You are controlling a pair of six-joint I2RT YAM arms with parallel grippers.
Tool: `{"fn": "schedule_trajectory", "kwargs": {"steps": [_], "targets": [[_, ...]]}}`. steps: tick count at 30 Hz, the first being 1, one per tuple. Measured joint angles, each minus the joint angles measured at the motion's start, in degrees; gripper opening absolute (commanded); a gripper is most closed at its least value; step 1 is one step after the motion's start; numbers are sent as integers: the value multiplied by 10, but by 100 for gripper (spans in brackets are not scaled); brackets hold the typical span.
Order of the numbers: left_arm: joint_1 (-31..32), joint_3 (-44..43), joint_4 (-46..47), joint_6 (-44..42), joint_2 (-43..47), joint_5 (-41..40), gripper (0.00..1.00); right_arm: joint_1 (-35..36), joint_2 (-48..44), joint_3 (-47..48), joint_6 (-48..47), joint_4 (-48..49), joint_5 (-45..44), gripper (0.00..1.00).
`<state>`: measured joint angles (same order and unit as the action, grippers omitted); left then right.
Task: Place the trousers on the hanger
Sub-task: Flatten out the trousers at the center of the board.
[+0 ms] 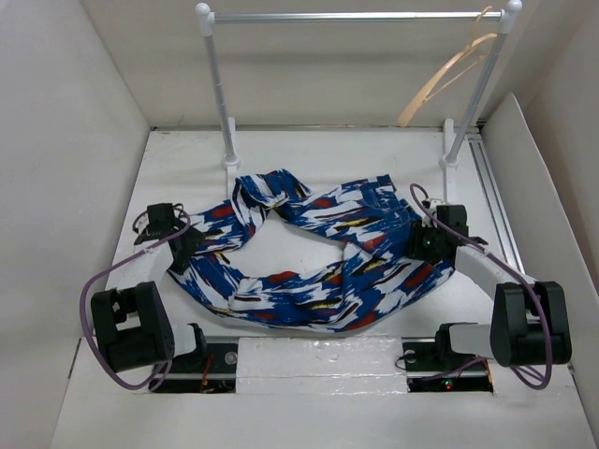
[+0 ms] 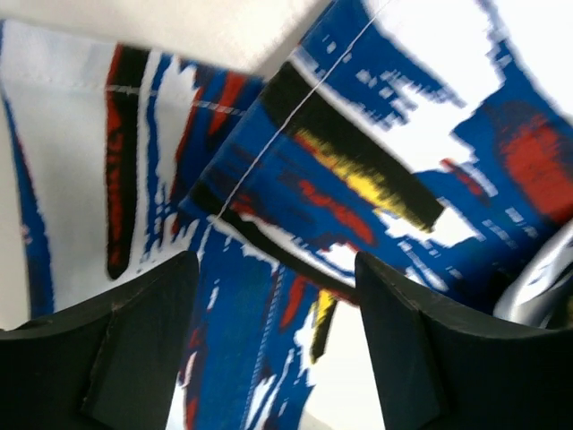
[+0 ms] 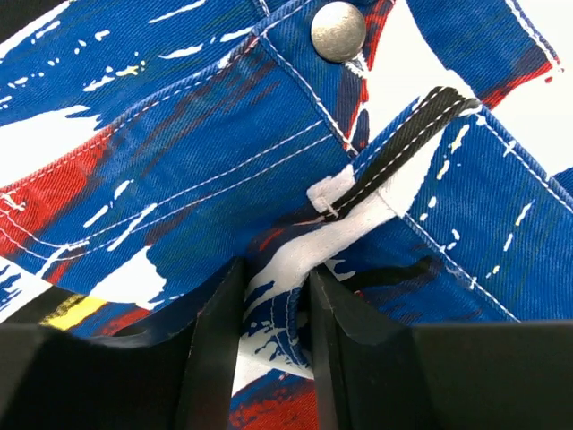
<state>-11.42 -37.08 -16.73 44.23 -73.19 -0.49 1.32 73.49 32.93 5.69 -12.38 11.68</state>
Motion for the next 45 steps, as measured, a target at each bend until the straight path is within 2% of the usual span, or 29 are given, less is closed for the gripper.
{"fn": "schedule_trajectory", "kwargs": {"steps": [3, 5, 9, 12, 13, 15, 16, 19, 21, 23, 25, 29, 34, 37, 41, 45], "targets": [[0, 0, 27, 17, -3, 0, 61, -10, 0, 0, -5, -3, 7, 40], [0, 0, 47, 26, -9, -1, 59, -18, -2, 0, -10, -6, 10, 45], [0, -17, 62, 35, -68, -6, 38, -47, -15, 0, -19, -13, 17, 52], [0, -33, 71, 38, -92, -7, 34, -68, -24, -1, -28, -20, 19, 60], [0, -36, 73, 39, -95, -7, 24, -75, -27, -1, -33, -23, 22, 64], [0, -36, 75, 45, -96, -8, 3, -92, -31, -1, -43, -28, 24, 66], [0, -35, 76, 46, -97, -8, 1, -100, -31, -1, -46, -30, 26, 66], [0, -33, 82, 45, -101, -10, 0, -119, -30, 0, -48, -34, 31, 61], [0, -36, 83, 44, -107, -11, 0, -128, -14, 0, -47, -30, 40, 51], [0, -46, 76, 43, -115, -11, 0, -135, 20, 5, -43, -26, 55, 31], [1, -52, 68, 42, -114, -12, 0, -146, 50, 22, -40, -19, 75, 0], [1, -67, 35, 36, -74, -25, 0, -188, 58, 19, -30, -20, 111, 0], [-6, -149, 1, 27, 0, -56, 0, -257, -39, -1, -2, -66, 89, 0], [-31, -191, -3, 27, 28, -63, 0, -289, -87, 0, 15, -88, 65, 0], [-61, -246, -44, 27, 37, -69, 0, -302, -115, 13, 25, -139, 20, 0], [-43, -306, -87, 27, 40, -75, 0, -300, -118, 44, 21, -175, -1, 0]]}}
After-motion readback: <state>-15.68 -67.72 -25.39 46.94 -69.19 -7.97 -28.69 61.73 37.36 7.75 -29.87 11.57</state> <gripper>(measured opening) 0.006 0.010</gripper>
